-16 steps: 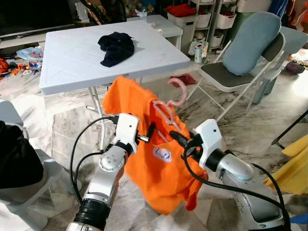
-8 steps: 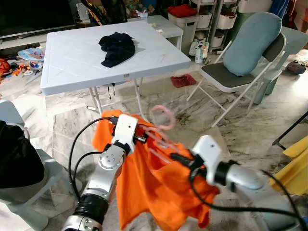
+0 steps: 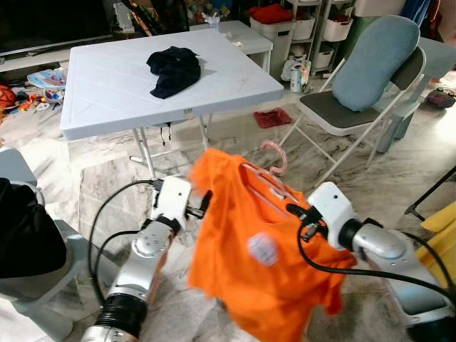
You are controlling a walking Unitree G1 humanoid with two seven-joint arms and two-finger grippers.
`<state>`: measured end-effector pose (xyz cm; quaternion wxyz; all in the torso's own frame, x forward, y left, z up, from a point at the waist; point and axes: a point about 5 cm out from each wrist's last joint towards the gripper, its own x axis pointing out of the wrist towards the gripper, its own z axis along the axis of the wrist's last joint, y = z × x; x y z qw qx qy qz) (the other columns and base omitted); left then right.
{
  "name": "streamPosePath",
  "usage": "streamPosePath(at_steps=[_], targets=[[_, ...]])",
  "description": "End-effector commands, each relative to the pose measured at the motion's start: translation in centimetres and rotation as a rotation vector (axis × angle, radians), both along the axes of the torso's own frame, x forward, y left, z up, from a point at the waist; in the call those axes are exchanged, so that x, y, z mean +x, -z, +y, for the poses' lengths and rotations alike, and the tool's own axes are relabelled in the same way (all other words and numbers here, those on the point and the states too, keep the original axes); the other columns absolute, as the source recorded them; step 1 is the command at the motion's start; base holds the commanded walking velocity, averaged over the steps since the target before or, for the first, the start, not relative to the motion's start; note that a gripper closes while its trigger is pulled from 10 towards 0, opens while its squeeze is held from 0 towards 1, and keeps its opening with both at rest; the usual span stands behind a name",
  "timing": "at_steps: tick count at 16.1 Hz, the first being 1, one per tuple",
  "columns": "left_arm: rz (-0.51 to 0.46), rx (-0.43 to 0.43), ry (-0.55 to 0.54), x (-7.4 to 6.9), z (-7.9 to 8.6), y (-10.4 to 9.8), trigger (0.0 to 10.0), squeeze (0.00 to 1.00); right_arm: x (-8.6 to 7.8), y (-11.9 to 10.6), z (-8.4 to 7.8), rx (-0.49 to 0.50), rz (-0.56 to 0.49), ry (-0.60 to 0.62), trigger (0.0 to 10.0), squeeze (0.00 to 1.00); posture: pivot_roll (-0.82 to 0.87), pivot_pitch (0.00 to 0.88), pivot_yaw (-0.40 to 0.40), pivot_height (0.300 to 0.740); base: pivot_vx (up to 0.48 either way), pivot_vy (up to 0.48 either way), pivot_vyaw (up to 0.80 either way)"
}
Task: Hang hanger
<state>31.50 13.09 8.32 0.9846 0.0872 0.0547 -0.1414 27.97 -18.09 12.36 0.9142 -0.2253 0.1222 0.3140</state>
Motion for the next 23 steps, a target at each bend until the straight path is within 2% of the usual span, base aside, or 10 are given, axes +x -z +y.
streamPosePath(at_steps=[1,2,3,5,6,9,11,16,17,23], targets=[[-0.009,0.009,-0.038,0.3,0.8,-0.3,10.0,0.0,0.1,-0.9,-0.6,0.009,-0.038,0.0,10.0,0.0,-0.12,0.0,0.015,0.74,0.0,0.0,0.0],[-0.008,0.005,-0.047,0.4,0.9,-0.4,10.0,0.0,0.2,-1.0,-0.9,0.007,-0.041,0.011,10.0,0.0,-0.12,0.0,0.015,0.74,0.0,0.0,0.0],[-0.007,0.002,-0.039,0.6,0.5,-0.5,10.0,0.0,0.4,-1.2,-0.6,0.05,-0.042,0.027,10.0,0.0,-0.13,0.0,0.018,0.74,0.0,0.0,0.0],[-0.015,-0.027,0.004,0.6,-1.3,-0.7,10.0,0.0,0.5,-1.7,0.6,0.087,-0.062,0.006,10.0,0.0,-0.13,0.0,0.018,0.74,0.0,0.0,0.0],[-0.023,-0.056,0.052,0.5,-2.8,-1.0,10.0,0.0,0.4,-1.9,1.5,0.104,-0.082,-0.011,10.0,0.0,-0.13,0.0,0.018,0.74,0.0,0.0,0.0],[-0.031,-0.078,0.102,0.4,-4.6,-1.4,10.0,0.0,-0.4,-1.6,3.1,0.151,-0.06,-0.052,10.0,0.0,-0.13,0.0,0.017,0.74,0.0,0.0,0.0],[-0.038,-0.075,0.086,0.5,-4.5,-1.5,10.0,0.0,-1.4,-1.7,3.8,0.173,-0.024,-0.133,10.0,0.0,-0.13,0.0,0.018,0.74,0.0,0.0,0.0],[-0.041,-0.051,0.038,1.2,-3.1,-1.5,10.0,0.0,-3.2,-2.3,3.9,0.215,0.088,-0.282,10.0,0.0,-0.14,0.0,0.023,0.74,0.0,0.0,0.0],[-0.04,-0.049,0.036,1.2,-3.0,-1.4,10.0,0.0,-3.3,-2.3,3.8,0.213,0.092,-0.284,10.0,0.0,-0.14,0.0,0.023,0.74,0.0,0.0,0.0],[0.006,-0.004,0.049,0.2,-1.1,-0.1,10.0,0.0,-2.0,-1.1,0.8,0.058,0.102,-0.203,10.0,0.0,-0.13,0.0,0.021,0.74,0.0,0.0,0.0]])
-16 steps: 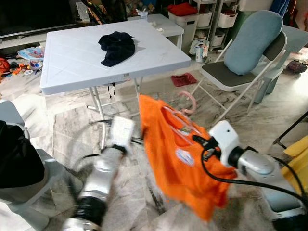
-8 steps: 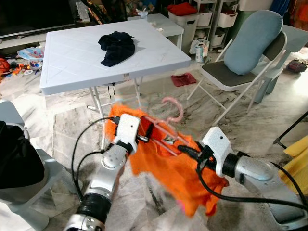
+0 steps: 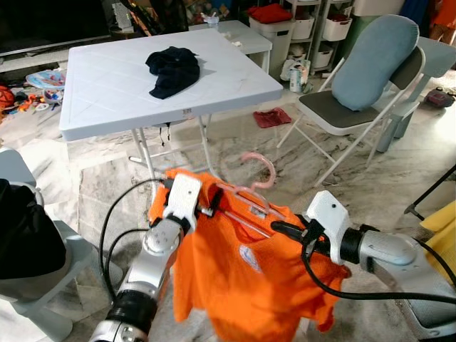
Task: Hang hanger
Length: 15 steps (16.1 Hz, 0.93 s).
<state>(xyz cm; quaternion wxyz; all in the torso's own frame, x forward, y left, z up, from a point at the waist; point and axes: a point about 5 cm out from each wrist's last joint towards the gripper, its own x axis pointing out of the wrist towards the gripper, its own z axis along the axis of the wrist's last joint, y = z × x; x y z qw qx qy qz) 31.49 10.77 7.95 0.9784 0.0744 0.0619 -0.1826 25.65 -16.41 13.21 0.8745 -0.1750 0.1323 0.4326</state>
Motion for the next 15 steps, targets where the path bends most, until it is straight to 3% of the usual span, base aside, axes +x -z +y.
streamPosePath(at_steps=[1,5,11,13,15], targets=[[-0.016,0.028,-0.032,0.2,1.5,-0.4,10.0,0.0,0.5,-0.1,-1.2,-0.052,-0.015,0.031,10.0,0.0,-0.13,0.0,0.017,0.74,0.0,0.0,0.0],[-0.021,0.047,-0.066,0.5,3.2,-0.7,10.0,0.0,0.8,0.7,-2.7,-0.141,-0.029,0.051,10.0,0.0,-0.13,0.0,0.017,0.74,0.0,0.0,0.0],[-0.041,0.062,-0.113,0.7,3.9,-1.1,10.0,0.0,1.4,1.7,-3.6,-0.223,-0.063,0.13,10.0,0.0,-0.13,0.0,0.017,0.74,0.0,0.0,0.0],[-0.037,0.037,-0.099,0.6,3.1,-0.9,10.0,0.0,1.7,1.1,-2.1,-0.108,-0.07,0.157,10.0,0.0,-0.13,0.0,0.017,0.74,0.0,0.0,0.0],[-0.041,-0.008,-0.04,0.4,0.9,-1.1,10.0,0.0,2.2,0.4,0.0,0.043,-0.074,0.217,10.0,0.0,-0.13,0.0,0.013,0.74,0.0,0.0,0.0]])
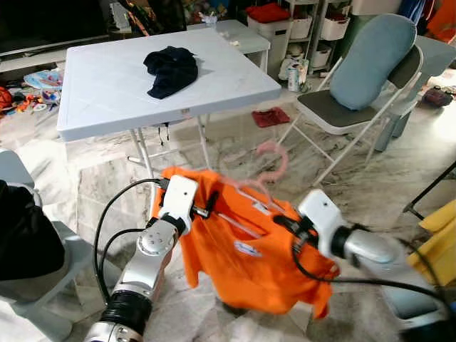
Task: Hang hanger
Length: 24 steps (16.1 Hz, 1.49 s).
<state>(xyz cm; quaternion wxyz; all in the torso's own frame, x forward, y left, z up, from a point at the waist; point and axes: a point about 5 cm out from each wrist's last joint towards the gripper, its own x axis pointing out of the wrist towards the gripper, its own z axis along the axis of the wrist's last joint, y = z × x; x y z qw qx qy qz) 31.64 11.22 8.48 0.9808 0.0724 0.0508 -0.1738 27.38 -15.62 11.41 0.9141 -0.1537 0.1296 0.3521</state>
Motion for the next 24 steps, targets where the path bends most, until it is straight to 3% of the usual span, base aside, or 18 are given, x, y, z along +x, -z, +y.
streamPosePath(at_steps=[1,2,4,10,16,17,18,19,24], targets=[[-0.02,-0.028,0.024,0.0,-1.0,-0.7,10.0,0.0,0.8,-1.7,0.1,0.07,-0.068,0.09,10.0,0.0,-0.13,0.0,0.013,0.74,0.0,0.0,0.0],[-0.027,-0.046,0.073,-0.2,-2.3,-0.9,10.0,0.0,1.1,-2.1,1.0,0.138,-0.079,0.143,10.0,0.0,-0.13,0.0,0.014,0.74,0.0,0.0,0.0],[-0.037,-0.03,0.083,-0.3,-2.7,-1.0,10.0,0.0,1.0,-2.3,1.8,0.159,-0.082,0.135,10.0,0.0,-0.13,0.0,0.014,0.74,0.0,0.0,0.0],[-0.074,-0.001,-0.034,0.7,-0.8,-1.5,10.0,0.0,0.0,-2.4,2.8,0.175,-0.03,0.073,10.0,0.0,-0.13,0.0,0.011,0.74,0.0,0.0,0.0],[-0.077,-0.016,-0.01,1.2,-1.1,-1.9,10.0,0.0,-1.2,-1.6,4.0,0.148,-0.01,0.0,10.0,0.0,-0.13,0.0,0.012,0.74,0.0,0.0,0.0],[-0.063,-0.015,-0.001,1.1,-1.1,-1.7,4.3,0.0,-1.2,-1.6,4.1,0.134,-0.02,-0.005,10.0,0.0,-0.13,0.0,0.012,0.74,0.0,0.0,0.0],[-0.06,-0.018,-0.003,1.1,-1.0,-1.6,4.3,0.0,-1.2,-1.6,4.1,0.126,-0.024,-0.005,10.0,0.0,-0.13,0.0,0.012,0.74,0.0,0.0,0.0],[-0.05,-0.015,-0.001,1.0,-1.0,-1.4,0.0,0.0,-1.0,-1.5,3.9,0.116,-0.028,0.006,10.0,0.0,-0.14,0.0,0.014,0.74,0.0,0.0,0.0],[-0.018,0.002,0.003,0.7,-1.1,-0.6,0.0,0.0,0.8,-1.8,3.0,0.077,-0.097,0.128,10.0,0.0,-0.13,0.0,0.013,0.74,0.0,0.0,0.0]])
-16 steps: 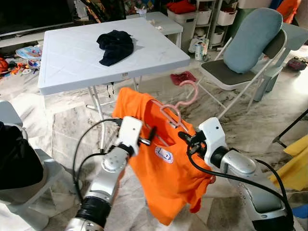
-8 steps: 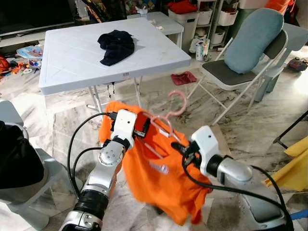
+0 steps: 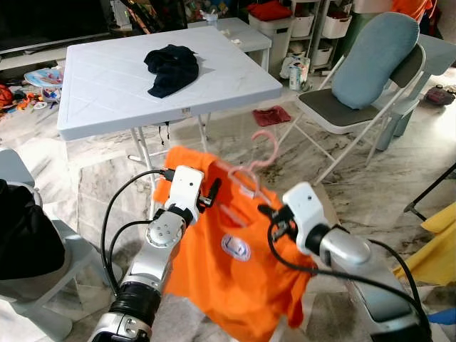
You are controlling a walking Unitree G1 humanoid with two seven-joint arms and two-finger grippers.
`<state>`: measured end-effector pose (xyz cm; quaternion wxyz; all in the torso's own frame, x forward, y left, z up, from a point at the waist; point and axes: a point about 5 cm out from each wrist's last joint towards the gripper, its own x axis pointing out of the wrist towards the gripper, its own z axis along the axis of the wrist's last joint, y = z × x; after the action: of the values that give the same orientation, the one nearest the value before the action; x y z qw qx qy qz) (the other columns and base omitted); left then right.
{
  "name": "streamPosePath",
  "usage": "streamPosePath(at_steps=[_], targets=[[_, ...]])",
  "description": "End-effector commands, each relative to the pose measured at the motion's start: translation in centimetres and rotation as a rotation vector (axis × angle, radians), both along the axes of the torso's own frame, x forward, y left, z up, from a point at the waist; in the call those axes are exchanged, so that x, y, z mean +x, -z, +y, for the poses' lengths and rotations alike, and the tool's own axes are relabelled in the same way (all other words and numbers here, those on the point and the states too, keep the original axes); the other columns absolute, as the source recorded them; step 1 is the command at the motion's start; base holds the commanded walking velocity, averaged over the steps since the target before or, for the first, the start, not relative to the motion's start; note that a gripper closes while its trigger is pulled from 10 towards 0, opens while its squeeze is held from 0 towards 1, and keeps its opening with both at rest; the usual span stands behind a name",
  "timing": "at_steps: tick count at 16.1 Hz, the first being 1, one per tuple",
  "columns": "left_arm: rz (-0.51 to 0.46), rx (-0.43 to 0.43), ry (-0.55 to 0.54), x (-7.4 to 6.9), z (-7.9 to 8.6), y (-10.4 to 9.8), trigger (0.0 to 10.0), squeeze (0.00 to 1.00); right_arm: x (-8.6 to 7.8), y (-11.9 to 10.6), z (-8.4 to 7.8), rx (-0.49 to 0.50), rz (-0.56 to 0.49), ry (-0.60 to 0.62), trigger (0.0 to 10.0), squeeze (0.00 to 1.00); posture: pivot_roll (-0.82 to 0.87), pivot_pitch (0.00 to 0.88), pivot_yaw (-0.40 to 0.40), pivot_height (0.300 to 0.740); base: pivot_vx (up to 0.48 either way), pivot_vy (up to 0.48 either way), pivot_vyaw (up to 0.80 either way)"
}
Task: Hang hanger
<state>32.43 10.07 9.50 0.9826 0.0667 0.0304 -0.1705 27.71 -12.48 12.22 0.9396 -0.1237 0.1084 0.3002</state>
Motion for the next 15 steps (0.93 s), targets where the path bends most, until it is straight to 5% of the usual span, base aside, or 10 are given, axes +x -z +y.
streamPosePath(at_steps=[1,4,7,9,10,11,15], targets=[[0.02,0.02,0.006,-0.1,0.0,0.4,0.0,0.0,0.6,-1.1,0.0,0.017,-0.061,0.017,10.0,0.0,-0.13,0.0,0.013,0.74,0.0,0.0,0.0],[0.024,0.03,-0.011,0.1,0.3,0.5,0.3,0.0,0.5,-1.3,0.4,0.032,-0.067,0.003,10.0,0.0,-0.13,0.0,0.011,0.74,0.0,0.0,0.0],[0.029,0.037,-0.031,0.5,0.8,0.5,4.7,0.0,0.1,-1.4,0.9,0.05,-0.066,-0.022,10.0,0.0,-0.13,0.0,0.012,0.74,0.0,0.0,0.0],[0.021,0.033,-0.031,0.7,0.6,0.3,10.0,0.0,0.0,-1.4,1.0,0.054,-0.061,-0.037,10.0,0.0,-0.14,0.0,0.012,0.74,0.0,0.0,0.0],[0.008,0.012,-0.023,0.8,0.3,-0.1,10.0,0.0,-0.2,-1.4,1.2,0.055,-0.058,-0.052,10.0,0.0,-0.14,0.0,0.012,0.74,0.0,0.0,0.0],[0.004,-0.026,-0.009,0.8,0.0,-0.4,10.0,1.0,-0.3,-1.2,1.3,0.052,-0.055,-0.061,10.0,0.0,-0.14,0.0,0.012,0.74,0.0,0.0,0.0],[-0.002,-0.028,-0.002,0.7,-0.4,-0.4,10.0,1.0,-0.4,-1.1,1.5,0.043,-0.053,-0.076,10.0,0.0,-0.13,0.0,0.008,0.74,0.0,0.0,0.0]])
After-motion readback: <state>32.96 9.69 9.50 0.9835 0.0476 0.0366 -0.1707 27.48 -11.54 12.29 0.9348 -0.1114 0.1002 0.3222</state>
